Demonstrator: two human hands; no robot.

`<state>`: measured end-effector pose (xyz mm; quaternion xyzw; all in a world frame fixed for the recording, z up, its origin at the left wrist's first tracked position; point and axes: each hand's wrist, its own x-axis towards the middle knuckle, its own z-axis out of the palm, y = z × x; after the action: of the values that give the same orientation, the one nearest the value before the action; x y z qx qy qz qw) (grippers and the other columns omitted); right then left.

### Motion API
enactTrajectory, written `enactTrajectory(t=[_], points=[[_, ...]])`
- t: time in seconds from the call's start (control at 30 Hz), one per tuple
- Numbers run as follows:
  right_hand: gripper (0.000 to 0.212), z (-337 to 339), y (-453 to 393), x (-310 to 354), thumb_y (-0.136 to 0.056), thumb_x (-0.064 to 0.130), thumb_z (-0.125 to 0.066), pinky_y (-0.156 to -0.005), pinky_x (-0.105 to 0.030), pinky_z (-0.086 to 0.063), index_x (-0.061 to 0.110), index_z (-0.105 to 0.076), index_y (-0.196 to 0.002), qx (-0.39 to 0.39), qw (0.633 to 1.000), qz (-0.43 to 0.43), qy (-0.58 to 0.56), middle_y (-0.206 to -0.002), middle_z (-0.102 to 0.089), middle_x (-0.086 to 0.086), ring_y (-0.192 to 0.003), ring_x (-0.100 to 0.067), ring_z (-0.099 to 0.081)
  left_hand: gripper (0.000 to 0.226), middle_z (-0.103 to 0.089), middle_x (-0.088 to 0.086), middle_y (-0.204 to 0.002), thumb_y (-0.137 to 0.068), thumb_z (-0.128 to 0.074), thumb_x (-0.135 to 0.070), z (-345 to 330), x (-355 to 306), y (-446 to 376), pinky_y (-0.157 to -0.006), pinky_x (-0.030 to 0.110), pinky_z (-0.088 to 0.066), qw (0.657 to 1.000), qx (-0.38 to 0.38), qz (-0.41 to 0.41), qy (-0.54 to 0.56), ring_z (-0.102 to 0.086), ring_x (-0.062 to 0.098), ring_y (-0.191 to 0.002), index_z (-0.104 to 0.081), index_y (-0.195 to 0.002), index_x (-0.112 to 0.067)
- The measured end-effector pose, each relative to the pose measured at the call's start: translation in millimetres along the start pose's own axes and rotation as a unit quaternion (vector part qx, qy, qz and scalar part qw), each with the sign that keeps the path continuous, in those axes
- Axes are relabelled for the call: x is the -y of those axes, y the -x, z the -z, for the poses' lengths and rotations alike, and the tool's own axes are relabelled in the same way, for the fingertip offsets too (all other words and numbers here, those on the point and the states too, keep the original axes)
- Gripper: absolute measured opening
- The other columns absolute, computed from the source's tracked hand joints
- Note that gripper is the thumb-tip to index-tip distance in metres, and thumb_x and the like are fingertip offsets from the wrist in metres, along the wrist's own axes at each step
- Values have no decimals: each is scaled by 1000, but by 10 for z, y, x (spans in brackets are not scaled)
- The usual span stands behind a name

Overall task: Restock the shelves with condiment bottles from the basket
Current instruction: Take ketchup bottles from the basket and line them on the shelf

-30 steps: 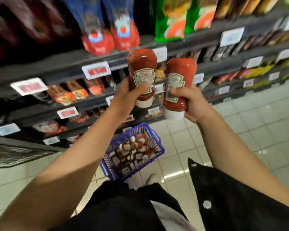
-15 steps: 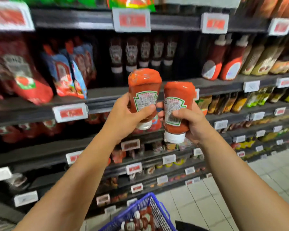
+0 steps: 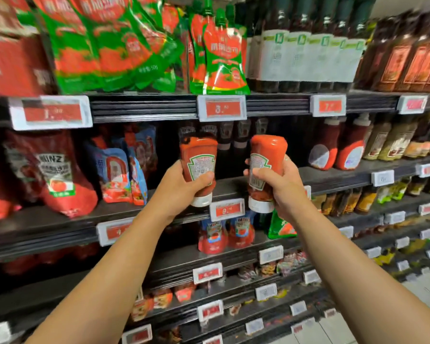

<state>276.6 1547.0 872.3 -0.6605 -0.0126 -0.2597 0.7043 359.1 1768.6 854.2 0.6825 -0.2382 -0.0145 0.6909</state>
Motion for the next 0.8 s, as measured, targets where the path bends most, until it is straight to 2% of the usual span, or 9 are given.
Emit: enactTrajectory(t=[0.07,0.13,0.2,0.33,0.43,0.5,0.63,0.73,0.8], points=[[49,49,-176,-82,-64,31,-83,-87,-52,-56,24,-67,-110,4,1000,5,27,-107,-73,-19,-100,-41,-70,30,-78,-4,-99,-87,-79,-23,7,33,-90,-72,17,-56,1000,-3,14,-13,-75,12,-91,-65,-112,-16],[46,110,-350,-160,-65,34,-82,-85,-45,-57,27,-67,-108,7,999,-3,39,-103,-75,-11,-97,-30,-72,22,-79,-4,-97,-88,-78,-24,-17,73,-175,-73,18,-56,999,-7,29,-31,-75,12,-91,-69,-108,-17],[50,164,-507,-236,-65,37,-82,-84,-38,-55,22,-65,-110,12,999,-15,49,-100,-75,-4,-95,-21,-72,14,-79,-5,-94,-89,-77,-26,-55,113,-250,-71,17,-56,998,-12,47,-45,-76,11,-89,-73,-101,-19],[53,259,-824,-366,-62,41,-82,-83,-39,-57,16,-66,-106,15,997,-34,70,-93,-75,-2,-92,-20,-73,9,-79,-1,-95,-89,-77,-23,-146,186,-397,-78,21,-58,997,-39,67,-30,-76,14,-91,-74,-97,-22],[52,293,-1024,-450,-56,43,-77,-82,-39,-58,24,-66,-104,13,994,-33,100,-92,-75,-1,-89,-21,-72,15,-78,-10,-93,-84,-81,-26,-183,219,-477,-71,14,-55,994,-71,70,-40,-74,4,-86,-71,-95,-28],[61,297,-1109,-527,-55,43,-75,-78,-34,-56,25,-65,-112,1,994,-36,100,-96,-75,1,-86,-15,-71,23,-78,-15,-93,-81,-84,-31,-169,260,-518,-78,20,-55,992,-85,72,-59,-73,3,-88,-69,-98,-31],[67,320,-1147,-593,-60,43,-76,-80,-32,-56,31,-60,-124,3,992,-35,118,-103,-74,7,-91,-10,-71,31,-76,-21,-93,-75,-84,-41,-166,291,-517,-72,12,-52,991,-92,52,-77,-72,-2,-87,-66,-100,-38],[70,431,-1038,-534,-68,40,-81,-90,-30,-55,32,-54,-133,-15,991,21,134,-116,-71,9,-106,-8,-69,47,-74,-24,-97,-65,-81,-57,-187,273,-501,-77,15,-51,990,-96,39,-94,-71,-3,-90,-59,-104,-46],[62,453,-834,-479,-78,36,-82,-96,-29,-52,33,-51,-132,-93,982,105,126,-119,-66,10,-111,-8,-65,60,-74,-25,-97,-60,-83,-60,-184,264,-496,-75,15,-53,988,-114,28,-96,-71,-3,-90,-52,-109,-46]])
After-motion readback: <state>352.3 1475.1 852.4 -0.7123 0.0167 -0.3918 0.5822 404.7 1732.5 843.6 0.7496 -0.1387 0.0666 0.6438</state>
